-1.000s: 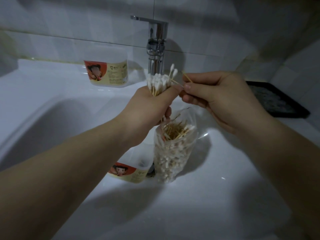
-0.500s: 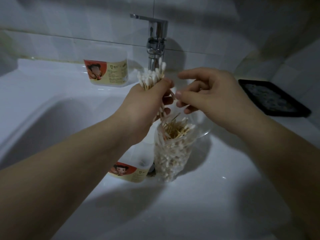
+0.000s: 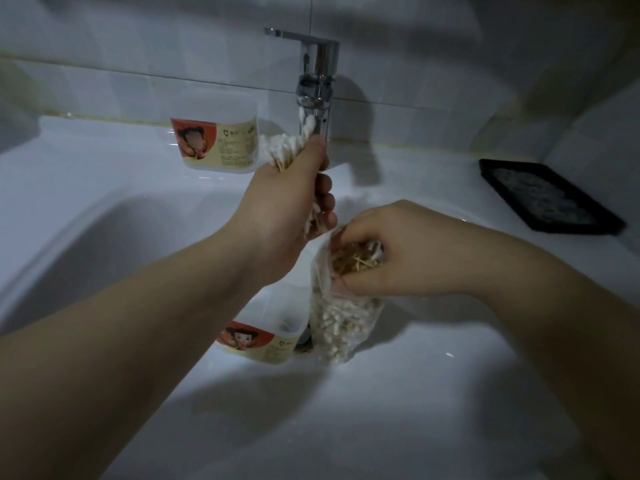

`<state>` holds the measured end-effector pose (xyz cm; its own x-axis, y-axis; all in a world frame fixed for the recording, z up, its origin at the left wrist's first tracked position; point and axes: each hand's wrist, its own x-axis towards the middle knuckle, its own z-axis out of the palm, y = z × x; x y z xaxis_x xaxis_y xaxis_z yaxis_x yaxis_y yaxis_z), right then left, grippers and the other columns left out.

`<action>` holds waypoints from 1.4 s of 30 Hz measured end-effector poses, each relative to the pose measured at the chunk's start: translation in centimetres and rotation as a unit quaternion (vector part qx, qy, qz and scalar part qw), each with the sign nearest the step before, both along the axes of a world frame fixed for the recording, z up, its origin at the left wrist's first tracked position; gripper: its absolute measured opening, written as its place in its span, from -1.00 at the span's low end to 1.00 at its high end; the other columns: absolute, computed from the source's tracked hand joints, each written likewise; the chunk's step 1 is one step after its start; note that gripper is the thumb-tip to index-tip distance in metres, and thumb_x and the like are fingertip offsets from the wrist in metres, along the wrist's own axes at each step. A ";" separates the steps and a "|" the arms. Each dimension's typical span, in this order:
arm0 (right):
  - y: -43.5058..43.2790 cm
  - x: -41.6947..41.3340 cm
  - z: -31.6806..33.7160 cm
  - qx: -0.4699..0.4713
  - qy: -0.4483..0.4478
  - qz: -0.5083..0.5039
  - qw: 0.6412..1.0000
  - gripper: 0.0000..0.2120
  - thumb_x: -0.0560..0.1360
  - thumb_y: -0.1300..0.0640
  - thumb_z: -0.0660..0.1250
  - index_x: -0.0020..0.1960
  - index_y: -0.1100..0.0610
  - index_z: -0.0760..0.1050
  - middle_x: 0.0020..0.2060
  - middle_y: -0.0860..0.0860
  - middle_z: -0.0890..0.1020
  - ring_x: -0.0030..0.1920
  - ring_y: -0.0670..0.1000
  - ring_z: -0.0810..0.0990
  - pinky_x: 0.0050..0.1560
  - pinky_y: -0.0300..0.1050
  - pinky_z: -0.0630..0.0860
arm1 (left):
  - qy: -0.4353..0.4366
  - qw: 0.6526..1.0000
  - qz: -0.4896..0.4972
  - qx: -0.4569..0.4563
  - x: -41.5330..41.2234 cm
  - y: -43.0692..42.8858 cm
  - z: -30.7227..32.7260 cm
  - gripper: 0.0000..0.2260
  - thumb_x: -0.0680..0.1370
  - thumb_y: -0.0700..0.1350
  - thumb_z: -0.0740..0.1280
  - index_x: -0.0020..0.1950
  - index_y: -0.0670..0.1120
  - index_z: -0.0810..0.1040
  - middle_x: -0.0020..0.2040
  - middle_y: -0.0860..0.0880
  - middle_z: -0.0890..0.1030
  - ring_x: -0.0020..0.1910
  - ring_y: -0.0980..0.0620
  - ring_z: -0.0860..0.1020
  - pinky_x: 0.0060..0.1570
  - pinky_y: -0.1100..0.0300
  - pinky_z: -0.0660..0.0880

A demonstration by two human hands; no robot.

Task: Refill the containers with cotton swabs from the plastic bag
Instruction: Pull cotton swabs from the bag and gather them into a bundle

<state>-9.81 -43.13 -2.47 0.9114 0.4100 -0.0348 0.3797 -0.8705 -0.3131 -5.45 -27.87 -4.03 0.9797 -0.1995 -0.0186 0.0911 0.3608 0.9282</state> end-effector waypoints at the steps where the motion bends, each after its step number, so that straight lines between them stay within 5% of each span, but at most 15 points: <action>1: 0.1 -0.1 0.0 -0.001 -0.003 0.001 1.000 -0.92 0.36 -0.16 0.42 -0.17 -0.33 0.56 -0.21 -0.29 0.62 -0.12 -0.28 0.58 -0.09 -0.37 0.46 | 0.002 1.000 -0.010 -0.008 -0.1 0.0 0.0 -0.78 0.68 0.03 0.29 -0.09 -0.06 0.45 -0.36 0.01 0.46 -0.41 0.09 0.45 -0.43 0.24 0.45; 4: 0.0 0.1 -0.2 -0.006 -0.029 -0.006 1.000 -0.77 0.39 -0.01 0.45 -0.32 -0.33 0.52 -0.39 -0.37 0.54 -0.23 -0.37 0.52 -0.25 -0.49 0.33 | -0.004 0.999 -0.037 -0.019 -0.5 -0.1 0.1 -0.78 0.69 0.02 0.26 -0.07 -0.08 0.43 -0.34 -0.01 0.51 -0.38 0.06 0.51 -0.37 0.21 0.51; 7: -0.1 0.2 -0.3 0.015 -0.055 -0.016 0.998 -0.84 0.45 0.06 0.47 -0.15 -0.21 0.72 -0.33 -0.27 0.62 -0.21 -0.29 0.57 -0.23 -0.47 0.37 | -0.023 0.999 -0.041 -0.007 -0.8 -0.2 0.1 -0.78 0.69 0.01 0.26 -0.09 -0.08 0.44 -0.33 -0.02 0.53 -0.36 0.04 0.53 -0.36 0.20 0.52; 16: -1.2 1.1 0.5 0.207 -0.092 -0.104 0.968 -0.82 0.42 0.17 0.55 -0.17 -0.13 0.71 -0.33 -0.24 0.70 -0.31 -0.25 0.65 -0.21 -0.37 0.49 | -0.114 0.987 -0.002 0.110 -0.5 0.1 0.1 -0.79 0.68 0.00 0.28 -0.12 -0.05 0.50 -0.35 -0.03 0.60 -0.34 0.02 0.63 -0.35 0.13 0.59; 21: -1.7 1.2 0.8 0.312 -0.102 -0.122 0.937 -0.82 0.46 0.22 0.55 -0.14 -0.07 0.71 -0.34 -0.10 0.71 -0.47 -0.13 0.59 -0.38 -0.24 0.52 | -0.165 0.970 0.010 0.179 -0.5 0.2 -0.4 -0.79 0.67 -0.01 0.29 -0.13 -0.04 0.53 -0.36 -0.03 0.63 -0.35 0.02 0.66 -0.36 0.12 0.59; 27: -2.0 1.2 0.5 0.219 0.007 -0.100 0.971 -0.72 0.38 0.26 0.56 0.01 -0.04 0.71 -0.16 -0.14 0.75 -0.13 -0.12 0.74 0.05 -0.05 0.66 | -0.199 0.966 0.025 0.166 -0.7 0.1 -0.4 -0.80 0.68 -0.04 0.28 -0.12 -0.06 0.52 -0.35 -0.07 0.62 -0.35 0.02 0.65 -0.40 0.19 0.54; 35: -2.0 0.9 1.0 0.231 -0.024 -0.084 0.969 -0.66 0.42 0.40 0.44 -0.12 -0.06 0.68 -0.25 -0.03 0.74 -0.27 -0.05 0.71 -0.17 -0.10 0.66 | -0.246 0.938 -0.008 0.245 -0.9 0.2 -0.9 -0.76 0.67 -0.01 0.29 -0.17 -0.03 0.56 -0.36 -0.07 0.66 -0.35 -0.05 0.67 -0.40 0.09 0.58; 42: -2.6 0.9 1.6 0.316 -0.063 -0.126 0.938 -0.87 0.47 0.24 0.54 -0.05 0.05 0.69 -0.31 0.04 0.73 -0.27 -0.04 0.74 -0.02 -0.16 0.66 | -0.208 0.934 0.028 0.288 -0.2 0.5 -1.1 -0.73 0.65 0.06 0.30 -0.17 -0.03 0.58 -0.35 -0.01 0.66 -0.37 0.04 0.64 -0.37 0.14 0.58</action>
